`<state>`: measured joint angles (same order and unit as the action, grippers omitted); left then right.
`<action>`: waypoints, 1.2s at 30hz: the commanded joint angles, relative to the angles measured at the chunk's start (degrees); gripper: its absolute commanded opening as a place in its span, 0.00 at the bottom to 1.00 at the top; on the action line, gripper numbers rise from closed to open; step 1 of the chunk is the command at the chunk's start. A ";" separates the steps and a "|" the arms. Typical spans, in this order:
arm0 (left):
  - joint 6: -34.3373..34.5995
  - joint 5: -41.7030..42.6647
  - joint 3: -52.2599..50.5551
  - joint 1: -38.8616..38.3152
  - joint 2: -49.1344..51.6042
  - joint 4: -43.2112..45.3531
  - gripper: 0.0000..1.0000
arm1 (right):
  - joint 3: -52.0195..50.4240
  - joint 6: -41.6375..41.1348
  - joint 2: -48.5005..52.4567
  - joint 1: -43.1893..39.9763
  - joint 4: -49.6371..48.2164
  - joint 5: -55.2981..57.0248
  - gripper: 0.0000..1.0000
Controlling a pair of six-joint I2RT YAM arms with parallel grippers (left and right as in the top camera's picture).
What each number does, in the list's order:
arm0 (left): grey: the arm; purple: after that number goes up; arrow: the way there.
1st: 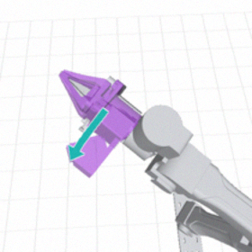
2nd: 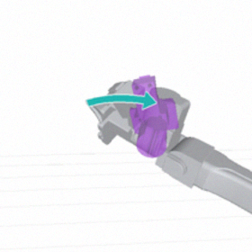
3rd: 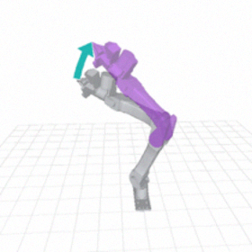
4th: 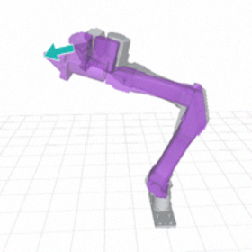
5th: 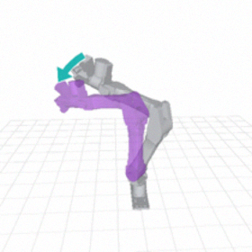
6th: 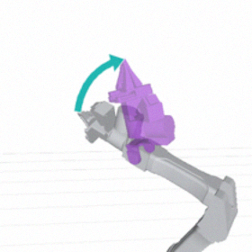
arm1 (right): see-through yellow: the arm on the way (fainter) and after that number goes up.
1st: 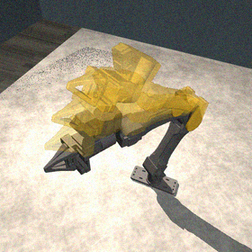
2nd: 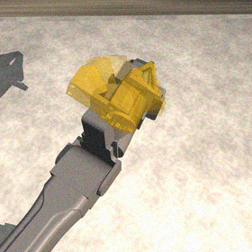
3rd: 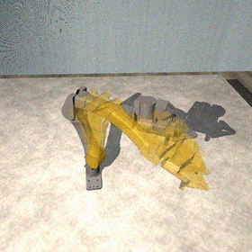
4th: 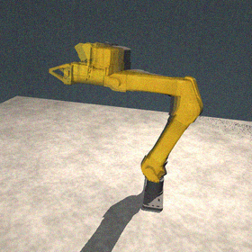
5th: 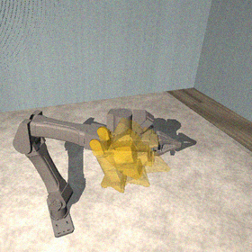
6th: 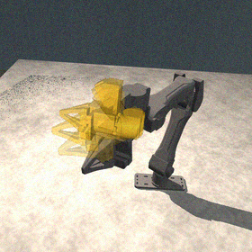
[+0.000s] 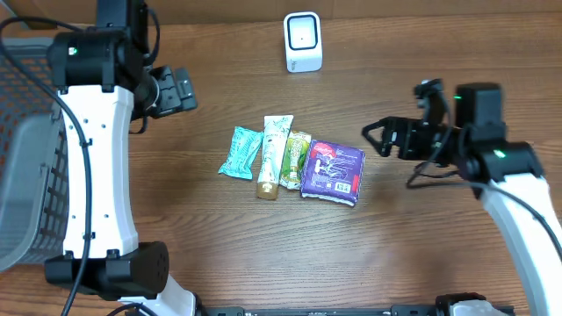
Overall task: Scan the item barcode
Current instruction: 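Move the right gripper to the purple pack and grasp it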
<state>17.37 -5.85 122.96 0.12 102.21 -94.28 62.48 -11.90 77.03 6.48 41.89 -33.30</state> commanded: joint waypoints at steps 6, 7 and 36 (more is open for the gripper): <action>-3.41 -15.47 0.94 -0.09 -0.87 -1.79 1.00 | 0.90 -7.91 11.82 6.84 1.68 4.68 0.79; -3.43 -15.52 0.94 -0.09 -0.85 -1.60 1.00 | 0.90 -7.87 12.83 7.69 1.75 4.96 0.77; -3.43 -12.52 0.94 -0.13 -0.85 -0.33 1.00 | 0.74 -31.54 21.05 31.58 -1.16 22.23 0.52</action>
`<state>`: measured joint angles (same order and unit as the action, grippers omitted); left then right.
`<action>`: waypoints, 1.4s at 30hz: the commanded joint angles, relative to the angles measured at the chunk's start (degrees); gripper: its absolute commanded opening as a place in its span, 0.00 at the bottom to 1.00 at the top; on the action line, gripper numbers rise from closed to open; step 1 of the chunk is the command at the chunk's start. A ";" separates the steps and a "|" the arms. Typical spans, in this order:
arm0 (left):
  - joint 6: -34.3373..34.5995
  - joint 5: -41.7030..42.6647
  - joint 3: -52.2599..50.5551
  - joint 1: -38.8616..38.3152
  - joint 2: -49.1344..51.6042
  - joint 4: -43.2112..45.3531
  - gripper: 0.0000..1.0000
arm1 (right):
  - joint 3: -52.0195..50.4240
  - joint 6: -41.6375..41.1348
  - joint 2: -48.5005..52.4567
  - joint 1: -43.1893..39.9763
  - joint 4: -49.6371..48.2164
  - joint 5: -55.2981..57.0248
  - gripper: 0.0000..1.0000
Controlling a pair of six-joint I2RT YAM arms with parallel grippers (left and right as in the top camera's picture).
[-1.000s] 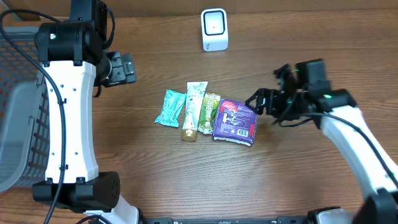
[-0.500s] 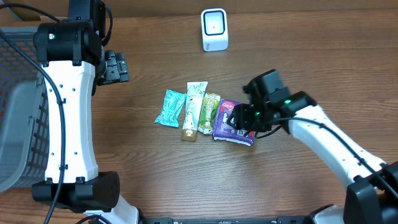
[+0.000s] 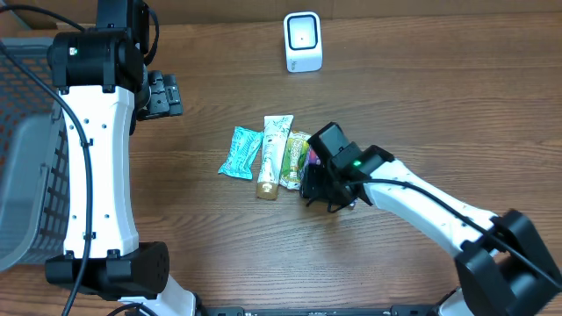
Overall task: Scan the item barcode
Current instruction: 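Move the right gripper to the purple pack and grasp it, then lift the purple pack with the right gripper and rotate it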
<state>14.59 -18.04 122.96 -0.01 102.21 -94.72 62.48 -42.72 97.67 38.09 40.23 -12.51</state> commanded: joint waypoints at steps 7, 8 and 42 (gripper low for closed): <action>-0.66 -0.33 0.94 0.00 -0.85 0.11 1.00 | 1.03 7.52 0.24 -6.60 7.13 6.43 0.63; -0.66 -0.33 0.94 0.00 -0.85 0.11 1.00 | 1.03 9.22 0.24 -8.17 8.09 7.54 0.64; -0.66 -0.33 0.94 0.00 -0.85 0.11 1.00 | 18.12 -1.03 9.62 -17.03 -1.66 16.35 0.68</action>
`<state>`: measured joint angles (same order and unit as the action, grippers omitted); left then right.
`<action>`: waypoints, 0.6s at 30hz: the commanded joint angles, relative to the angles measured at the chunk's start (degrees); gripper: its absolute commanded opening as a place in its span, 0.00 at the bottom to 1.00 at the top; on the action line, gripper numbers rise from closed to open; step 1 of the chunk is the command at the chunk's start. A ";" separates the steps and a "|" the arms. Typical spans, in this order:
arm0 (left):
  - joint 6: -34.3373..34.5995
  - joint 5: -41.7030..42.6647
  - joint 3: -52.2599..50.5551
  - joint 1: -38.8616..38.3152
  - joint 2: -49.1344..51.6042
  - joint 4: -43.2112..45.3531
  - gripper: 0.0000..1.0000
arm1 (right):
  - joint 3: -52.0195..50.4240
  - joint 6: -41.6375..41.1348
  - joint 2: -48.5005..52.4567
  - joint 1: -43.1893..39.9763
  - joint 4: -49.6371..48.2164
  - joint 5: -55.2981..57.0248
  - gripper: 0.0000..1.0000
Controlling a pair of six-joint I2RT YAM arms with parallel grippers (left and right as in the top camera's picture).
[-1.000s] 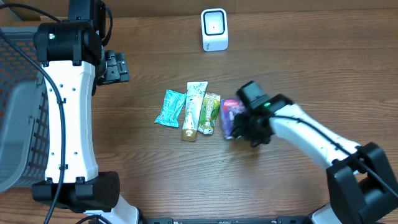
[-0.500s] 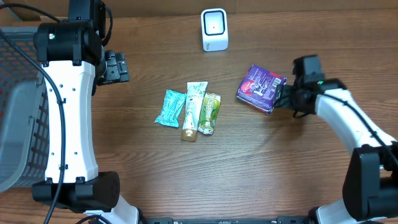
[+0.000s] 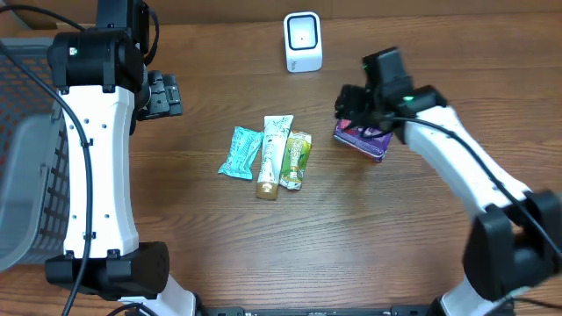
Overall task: Scan the item barcode
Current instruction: 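Lift the purple pack with the right gripper and rotate it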
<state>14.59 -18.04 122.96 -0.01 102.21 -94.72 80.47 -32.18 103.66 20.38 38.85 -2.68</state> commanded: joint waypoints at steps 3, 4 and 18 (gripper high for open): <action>-0.66 -0.33 0.94 0.00 -0.85 0.11 1.00 | 0.13 -13.31 6.69 1.31 -1.38 6.51 0.68; -0.66 -0.33 0.94 0.00 -0.85 0.11 1.00 | 0.13 -13.51 7.39 1.31 -1.42 6.51 0.68; -0.66 -0.33 0.94 0.00 -0.85 0.11 1.00 | 1.73 16.13 8.22 -0.31 15.69 -3.26 0.80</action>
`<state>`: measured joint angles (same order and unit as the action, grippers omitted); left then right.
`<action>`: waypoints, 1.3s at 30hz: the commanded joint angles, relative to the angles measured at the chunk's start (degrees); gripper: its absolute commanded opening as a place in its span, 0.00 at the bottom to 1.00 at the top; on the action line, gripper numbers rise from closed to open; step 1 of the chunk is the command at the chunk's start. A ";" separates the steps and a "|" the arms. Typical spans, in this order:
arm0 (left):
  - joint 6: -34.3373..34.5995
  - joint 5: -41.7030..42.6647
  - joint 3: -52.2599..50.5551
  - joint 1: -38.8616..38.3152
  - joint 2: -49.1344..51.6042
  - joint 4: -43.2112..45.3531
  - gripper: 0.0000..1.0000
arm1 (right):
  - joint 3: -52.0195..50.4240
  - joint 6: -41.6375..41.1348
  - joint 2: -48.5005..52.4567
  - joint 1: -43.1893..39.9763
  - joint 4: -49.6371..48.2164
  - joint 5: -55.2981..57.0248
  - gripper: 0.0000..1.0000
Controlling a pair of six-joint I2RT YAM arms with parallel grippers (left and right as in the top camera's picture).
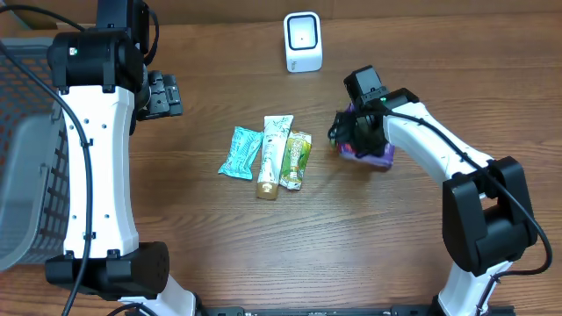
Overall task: Scan the item barcode
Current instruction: 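Lift the purple pack with the right gripper and rotate it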
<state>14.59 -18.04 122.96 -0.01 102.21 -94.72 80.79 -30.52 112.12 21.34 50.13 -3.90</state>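
Observation:
The white barcode scanner stands at the back middle of the table. My right gripper is shut on the purple packet, holding it to the right of and in front of the scanner, apart from the item row. The arm hides most of the packet, and no barcode shows. My left gripper hangs at the back left, away from all the items, with nothing in it. Its jaws are too dark to read.
A teal packet, a white tube and a green packet lie side by side at the table's middle. A grey wire basket stands at the left edge.
My right gripper, still shut on the purple packet, has shifted slightly left and toward the front, and its wrist has turned. The left arm and the row of items have not moved.
At first the purple packet lay at the right end of the item row, with my right gripper open to its right. Then the gripper was down on the packet. Later it held the packet clear of the row, right of the scanner, where it remains now.

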 commanded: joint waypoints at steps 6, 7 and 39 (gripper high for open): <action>-0.66 -0.33 0.94 0.00 -0.85 0.11 1.00 | 4.09 22.27 -0.57 -3.63 11.50 11.08 0.88; -0.66 -0.33 0.94 0.00 -0.85 0.11 1.00 | 4.70 23.69 -0.81 -4.04 11.63 11.76 0.88; -0.66 -0.33 0.94 0.00 -0.85 0.11 1.00 | -35.28 4.72 -18.25 -36.41 -19.21 -38.62 0.92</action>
<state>14.59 -18.02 122.96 -0.01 102.21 -94.72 49.01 -18.87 94.50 -15.94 36.93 -39.00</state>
